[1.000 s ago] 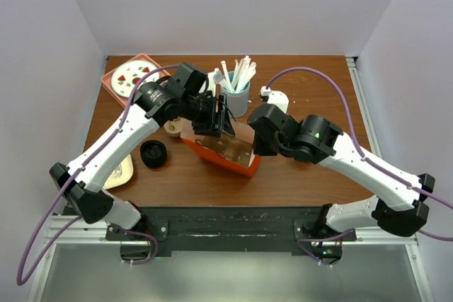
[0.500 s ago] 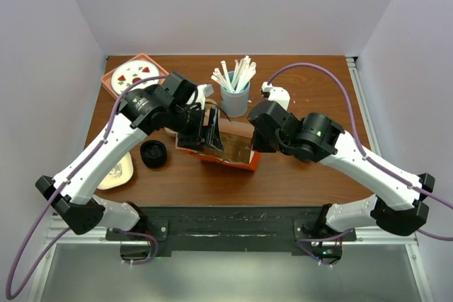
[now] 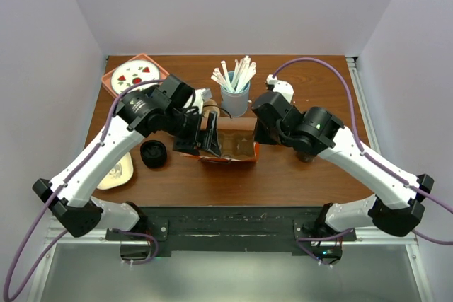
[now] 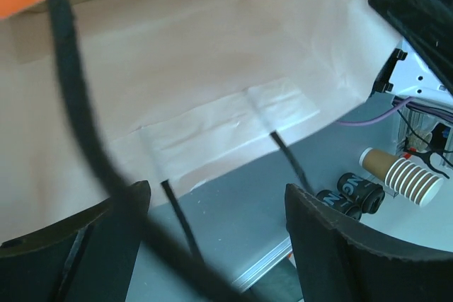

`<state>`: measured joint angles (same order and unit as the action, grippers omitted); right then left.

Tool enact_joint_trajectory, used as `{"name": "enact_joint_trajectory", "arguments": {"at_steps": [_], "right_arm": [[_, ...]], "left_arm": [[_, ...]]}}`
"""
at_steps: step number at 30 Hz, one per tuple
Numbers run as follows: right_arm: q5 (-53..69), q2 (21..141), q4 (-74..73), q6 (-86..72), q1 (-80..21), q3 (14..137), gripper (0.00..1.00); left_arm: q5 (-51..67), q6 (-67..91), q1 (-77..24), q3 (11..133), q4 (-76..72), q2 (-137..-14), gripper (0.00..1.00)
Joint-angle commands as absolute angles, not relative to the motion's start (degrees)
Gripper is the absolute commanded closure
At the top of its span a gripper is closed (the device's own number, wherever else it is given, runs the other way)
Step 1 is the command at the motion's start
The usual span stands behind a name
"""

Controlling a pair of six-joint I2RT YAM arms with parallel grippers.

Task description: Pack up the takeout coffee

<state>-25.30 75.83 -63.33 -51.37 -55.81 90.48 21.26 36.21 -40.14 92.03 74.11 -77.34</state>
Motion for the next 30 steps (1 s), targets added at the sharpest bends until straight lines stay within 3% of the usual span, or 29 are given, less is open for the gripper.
{"name": "enact_joint_trajectory", "arguments": {"at_steps": [1,20,25,27,30], "right_arm": [[-24.3,75.0,-60.7,-49.7,-53.5,90.4,1.00],[-19.8,74.1,-59.2,-47.0,-52.6,89.1,1.00],[-18.5,73.0,-56.2,-44.5,-52.5,87.2,1.00],[-18.0,73.4,-56.5,-44.0,-52.1,87.4,1.00],[-17.8,74.6,-57.5,-43.0,-52.0,88.5,1.00]], "left_arm": [[24.8,34.9,-40.0,92.6,75.3,-74.6,0.18],[22.2,34.8,-37.5,100.0,75.4,-74.7,0.16],[15.3,35.3,-32.2,104.8,75.4,-75.6,0.21],[12.7,36.2,-29.1,107.5,75.2,-75.9,0.28],[10.0,35.5,-26.9,110.6,74.7,-77.0,0.29]]}}
